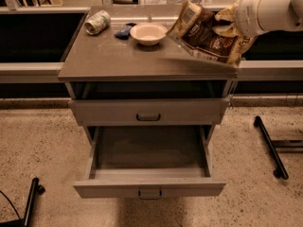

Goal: Pick brown chip bag from middle drawer and place on counter

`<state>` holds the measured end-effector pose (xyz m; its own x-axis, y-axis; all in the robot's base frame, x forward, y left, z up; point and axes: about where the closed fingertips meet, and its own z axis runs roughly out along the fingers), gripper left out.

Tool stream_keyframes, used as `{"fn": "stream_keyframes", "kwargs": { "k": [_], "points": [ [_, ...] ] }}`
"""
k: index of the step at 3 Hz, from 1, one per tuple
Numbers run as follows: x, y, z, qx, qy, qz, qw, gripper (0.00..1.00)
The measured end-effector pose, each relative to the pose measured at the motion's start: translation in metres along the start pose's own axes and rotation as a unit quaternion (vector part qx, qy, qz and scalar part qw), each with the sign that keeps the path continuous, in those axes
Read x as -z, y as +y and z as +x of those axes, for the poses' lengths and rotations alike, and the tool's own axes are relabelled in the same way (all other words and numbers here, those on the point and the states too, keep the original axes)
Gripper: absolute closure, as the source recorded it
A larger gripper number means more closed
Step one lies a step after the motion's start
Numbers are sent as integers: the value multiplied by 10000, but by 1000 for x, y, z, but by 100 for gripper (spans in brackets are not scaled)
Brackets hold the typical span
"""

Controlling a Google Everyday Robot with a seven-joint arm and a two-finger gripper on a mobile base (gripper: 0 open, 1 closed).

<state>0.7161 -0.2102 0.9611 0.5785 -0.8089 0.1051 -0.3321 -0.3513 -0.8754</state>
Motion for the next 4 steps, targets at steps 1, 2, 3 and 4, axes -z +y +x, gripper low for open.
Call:
{"fn": "stream_keyframes", "kwargs": {
  "k": [1,2,3,4],
  "points": [
    [-19,-9,11,471,249,72,9986,100],
    [-35,-14,16,828,436,-1,9956,99],
    [-35,-14,16,828,436,-1,9956,75],
    [-35,-14,16,828,436,-1,9956,54]
  ]
}}
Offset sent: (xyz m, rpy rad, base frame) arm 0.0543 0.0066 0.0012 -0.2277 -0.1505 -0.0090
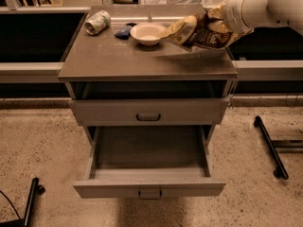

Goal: Pick brown chip bag from middle drawer and place on counter

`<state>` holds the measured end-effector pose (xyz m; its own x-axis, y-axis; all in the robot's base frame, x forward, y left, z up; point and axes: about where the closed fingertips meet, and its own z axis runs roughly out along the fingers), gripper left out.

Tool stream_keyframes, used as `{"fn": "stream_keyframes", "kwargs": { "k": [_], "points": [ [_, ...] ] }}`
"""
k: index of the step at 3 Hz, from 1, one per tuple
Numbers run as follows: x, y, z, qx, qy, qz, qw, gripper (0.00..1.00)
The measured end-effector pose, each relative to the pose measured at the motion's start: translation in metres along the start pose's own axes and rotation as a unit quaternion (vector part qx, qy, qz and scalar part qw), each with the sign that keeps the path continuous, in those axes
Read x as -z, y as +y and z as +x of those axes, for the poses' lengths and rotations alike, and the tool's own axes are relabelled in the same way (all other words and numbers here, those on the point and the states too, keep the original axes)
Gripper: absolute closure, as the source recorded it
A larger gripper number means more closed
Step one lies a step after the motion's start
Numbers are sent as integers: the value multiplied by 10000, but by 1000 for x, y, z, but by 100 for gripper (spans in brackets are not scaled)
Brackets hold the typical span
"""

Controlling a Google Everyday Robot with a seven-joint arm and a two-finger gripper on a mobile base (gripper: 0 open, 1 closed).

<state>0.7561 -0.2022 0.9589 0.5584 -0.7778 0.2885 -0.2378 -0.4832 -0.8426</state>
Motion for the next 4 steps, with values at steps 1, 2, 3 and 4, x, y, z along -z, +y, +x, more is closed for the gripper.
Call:
{"fn": "stream_keyframes", "kwargs": {
  "k": [1,2,3,4],
  "points": [
    [0,0,0,0,0,0,10000,28],
    [0,0,0,0,-1,0,10000,7],
    [2,1,-1,-26,-250,-23,9997,0],
    [11,15,8,-70,-679,-27,9977,0]
  ]
}}
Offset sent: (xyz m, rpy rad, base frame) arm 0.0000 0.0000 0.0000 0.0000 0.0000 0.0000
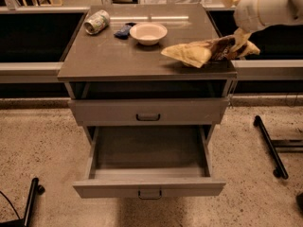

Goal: Pick brown chip bag from middle drawer and place on counter

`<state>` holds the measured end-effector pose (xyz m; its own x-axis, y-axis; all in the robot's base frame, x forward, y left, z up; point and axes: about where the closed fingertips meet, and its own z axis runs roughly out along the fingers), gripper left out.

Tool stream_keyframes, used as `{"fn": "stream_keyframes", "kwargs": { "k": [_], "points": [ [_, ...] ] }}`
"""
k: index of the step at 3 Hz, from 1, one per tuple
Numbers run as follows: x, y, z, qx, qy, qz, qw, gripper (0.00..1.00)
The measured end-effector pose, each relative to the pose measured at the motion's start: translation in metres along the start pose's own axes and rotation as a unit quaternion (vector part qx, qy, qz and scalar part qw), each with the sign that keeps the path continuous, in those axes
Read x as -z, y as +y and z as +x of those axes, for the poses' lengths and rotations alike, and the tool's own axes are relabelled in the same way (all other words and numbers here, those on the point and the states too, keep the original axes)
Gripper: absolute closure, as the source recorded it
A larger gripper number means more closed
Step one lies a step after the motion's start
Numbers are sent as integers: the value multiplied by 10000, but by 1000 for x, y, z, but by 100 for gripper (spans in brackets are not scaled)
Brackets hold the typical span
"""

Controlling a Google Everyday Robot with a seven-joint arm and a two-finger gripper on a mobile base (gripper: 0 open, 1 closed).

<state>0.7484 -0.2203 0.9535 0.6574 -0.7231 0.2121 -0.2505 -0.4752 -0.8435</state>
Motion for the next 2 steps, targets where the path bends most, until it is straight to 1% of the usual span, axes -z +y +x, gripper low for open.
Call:
{"fn": "stream_keyframes", "kwargs": {
  "k": [1,2],
  "points": [
    [50,11,21,12,-300,132,9995,0],
    [67,9,16,50,-541,90,9985,0]
  ]
}}
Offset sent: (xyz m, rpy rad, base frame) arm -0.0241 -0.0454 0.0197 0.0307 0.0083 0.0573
